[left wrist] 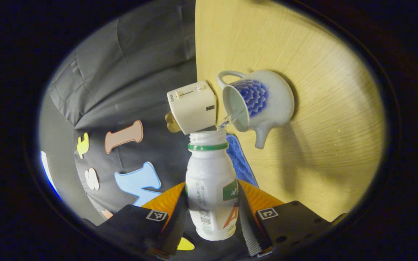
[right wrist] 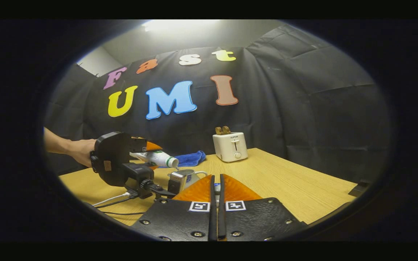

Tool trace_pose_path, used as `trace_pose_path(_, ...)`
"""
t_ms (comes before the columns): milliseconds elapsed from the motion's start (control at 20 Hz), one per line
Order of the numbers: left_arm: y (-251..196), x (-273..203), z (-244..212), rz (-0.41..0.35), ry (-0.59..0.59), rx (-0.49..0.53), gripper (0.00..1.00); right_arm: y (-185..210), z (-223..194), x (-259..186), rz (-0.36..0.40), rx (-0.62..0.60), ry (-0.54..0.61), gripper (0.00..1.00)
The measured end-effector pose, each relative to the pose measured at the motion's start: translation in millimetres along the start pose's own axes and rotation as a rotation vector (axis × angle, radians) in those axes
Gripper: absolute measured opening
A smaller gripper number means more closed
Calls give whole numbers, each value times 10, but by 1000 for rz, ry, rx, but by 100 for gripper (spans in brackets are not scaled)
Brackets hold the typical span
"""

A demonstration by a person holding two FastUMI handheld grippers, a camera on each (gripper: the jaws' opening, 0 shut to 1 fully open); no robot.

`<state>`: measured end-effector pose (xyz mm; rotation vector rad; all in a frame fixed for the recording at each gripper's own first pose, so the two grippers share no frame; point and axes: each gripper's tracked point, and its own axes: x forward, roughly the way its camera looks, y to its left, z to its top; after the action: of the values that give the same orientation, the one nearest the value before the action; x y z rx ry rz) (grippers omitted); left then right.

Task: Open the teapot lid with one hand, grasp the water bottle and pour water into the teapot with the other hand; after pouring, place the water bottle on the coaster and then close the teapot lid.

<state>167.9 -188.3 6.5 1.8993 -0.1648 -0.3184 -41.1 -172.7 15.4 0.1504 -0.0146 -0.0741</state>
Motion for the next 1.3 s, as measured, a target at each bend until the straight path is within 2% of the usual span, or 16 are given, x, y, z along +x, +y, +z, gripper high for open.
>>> trace_pose_path(150,4,4,-28,2,9,12,75,7,-13,4,4,1,6,1)
trace_pose_path(200,12,7,-29,3,9,16,69,8,-19,12,4,1,9,1)
trace_pose_path(250,13,13,-28,4,9,22,81,0,-15,10,4,1,8,1)
trace_pose_path(600,77,-8,-11,13,9,74,82,-24,-8,6,1,12,9,1)
trace_pose_path(700,106,-6,1,19,10,93,81,-20,-2,5,2,15,10,1)
trace_pose_path(750,110,-7,7,22,10,103,75,-21,4,5,3,16,9,1)
trace_pose_path(800,114,-11,5,20,9,112,81,-29,10,-2,3,16,7,1)
trace_pose_path(1250,162,-3,89,17,-15,176,81,-28,3,2,4,20,9,1)
trace_pose_path(1300,159,4,89,11,-18,177,75,-27,1,2,5,21,10,1)
